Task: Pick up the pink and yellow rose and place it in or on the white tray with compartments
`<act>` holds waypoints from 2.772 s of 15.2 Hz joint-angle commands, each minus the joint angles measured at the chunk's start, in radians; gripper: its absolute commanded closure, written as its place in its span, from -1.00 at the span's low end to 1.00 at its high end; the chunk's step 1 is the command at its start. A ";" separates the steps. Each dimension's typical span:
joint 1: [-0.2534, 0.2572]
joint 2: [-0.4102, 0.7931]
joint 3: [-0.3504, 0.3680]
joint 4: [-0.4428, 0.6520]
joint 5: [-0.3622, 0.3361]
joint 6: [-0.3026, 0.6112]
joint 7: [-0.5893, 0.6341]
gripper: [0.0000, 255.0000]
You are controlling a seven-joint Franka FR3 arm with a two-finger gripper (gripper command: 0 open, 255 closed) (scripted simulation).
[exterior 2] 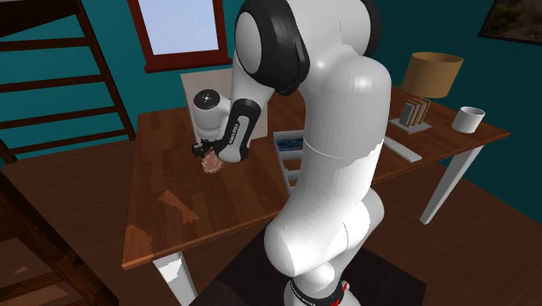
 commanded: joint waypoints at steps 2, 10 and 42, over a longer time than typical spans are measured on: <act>-0.003 0.003 -0.004 -0.009 0.011 -0.088 -0.015 -1.00; -0.014 0.008 -0.027 -0.024 -0.194 -0.058 0.159 1.00; 1.529 -0.367 -1.498 -0.228 1.140 0.189 -1.229 1.00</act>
